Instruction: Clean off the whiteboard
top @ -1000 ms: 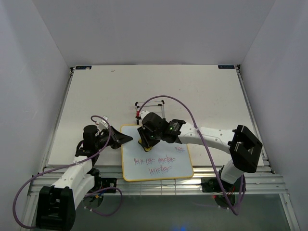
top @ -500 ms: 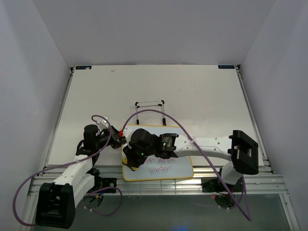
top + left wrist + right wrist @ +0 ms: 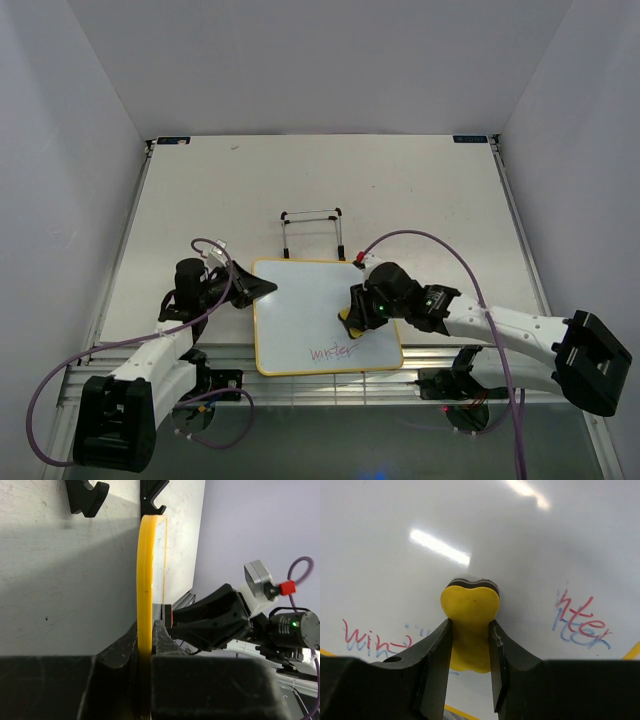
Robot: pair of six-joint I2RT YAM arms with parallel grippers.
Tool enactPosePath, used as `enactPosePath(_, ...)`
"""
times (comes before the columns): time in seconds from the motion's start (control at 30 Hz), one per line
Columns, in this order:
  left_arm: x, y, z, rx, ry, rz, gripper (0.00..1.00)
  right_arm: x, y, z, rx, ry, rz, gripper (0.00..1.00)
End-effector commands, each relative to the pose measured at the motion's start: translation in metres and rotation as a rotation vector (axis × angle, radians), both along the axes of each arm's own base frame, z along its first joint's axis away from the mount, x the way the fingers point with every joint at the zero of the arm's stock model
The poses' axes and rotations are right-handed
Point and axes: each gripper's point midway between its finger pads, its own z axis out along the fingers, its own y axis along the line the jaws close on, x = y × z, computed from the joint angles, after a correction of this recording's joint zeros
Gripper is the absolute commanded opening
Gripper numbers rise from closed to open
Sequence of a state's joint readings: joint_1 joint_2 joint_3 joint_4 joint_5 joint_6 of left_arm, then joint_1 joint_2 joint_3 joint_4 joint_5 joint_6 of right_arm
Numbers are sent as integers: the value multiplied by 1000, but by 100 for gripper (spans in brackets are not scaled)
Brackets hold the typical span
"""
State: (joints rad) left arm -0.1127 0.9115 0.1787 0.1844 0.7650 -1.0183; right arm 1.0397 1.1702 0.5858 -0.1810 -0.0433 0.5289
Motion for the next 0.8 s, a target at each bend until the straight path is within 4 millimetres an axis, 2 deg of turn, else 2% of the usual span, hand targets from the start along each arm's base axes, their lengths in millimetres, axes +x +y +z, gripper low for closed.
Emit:
enactPosePath(0.0, 10, 13, -14, 85, 7, 92, 0, -28, -103, -70, -325, 164, -148, 14)
enactPosePath(0.1, 9, 14, -17, 90, 13, 104, 0, -27, -103, -68, -316, 163, -160, 13)
enactPosePath(0.17, 10, 15, -16, 88, 7, 113, 0, -31, -89, -61, -271, 192, -121, 14)
enactPosePath(0.3, 12, 18, -16, 99, 10, 134, 0, -28, -36, -29, -119, 148, -21, 14)
enactPosePath(0.33, 13, 18, -16, 98, 11, 141, 0, -34, -17, -21, -83, 129, 36, 14)
enactPosePath(0.37, 14, 19, -16, 97, 11, 147, 0, -31, 7, 0, -29, 98, 62, 14)
enactPosePath(0.4, 14, 20, -17, 100, 14, 158, 0, -34, 21, 8, -6, 87, 81, 13)
enactPosePath(0.43, 15, 21, -17, 101, 14, 165, 0, -47, 43, 13, 17, 75, 146, 13)
enactPosePath(0.47, 15, 21, -17, 98, 17, 174, 0, -50, 68, 34, 75, 51, 181, 12)
enactPosePath(0.5, 16, 22, -17, 99, 19, 181, 0, -56, 83, 42, 98, 45, 210, 12)
enactPosePath(0.53, 16, 23, -18, 99, 15, 189, 0, -73, 98, 34, 79, 58, 267, 11)
enactPosePath(0.57, 17, 23, -17, 97, 18, 192, 0, -80, 113, 38, 93, 55, 301, 11)
enactPosePath(0.6, 17, 23, -17, 96, 19, 193, 0, -84, 134, 57, 131, 37, 329, 11)
enactPosePath(0.63, 17, 22, -16, 93, 19, 187, 0, -95, 144, 45, 97, 45, 368, 12)
enactPosePath(0.67, 17, 22, -17, 94, 22, 187, 0, -99, 149, 43, 81, 48, 386, 12)
enactPosePath(0.7, 17, 22, -17, 94, 24, 189, 0, -101, 159, 49, 87, 38, 394, 12)
enactPosePath(0.77, 17, 22, -15, 95, 22, 185, 0, -101, 158, 38, 44, 33, 396, 12)
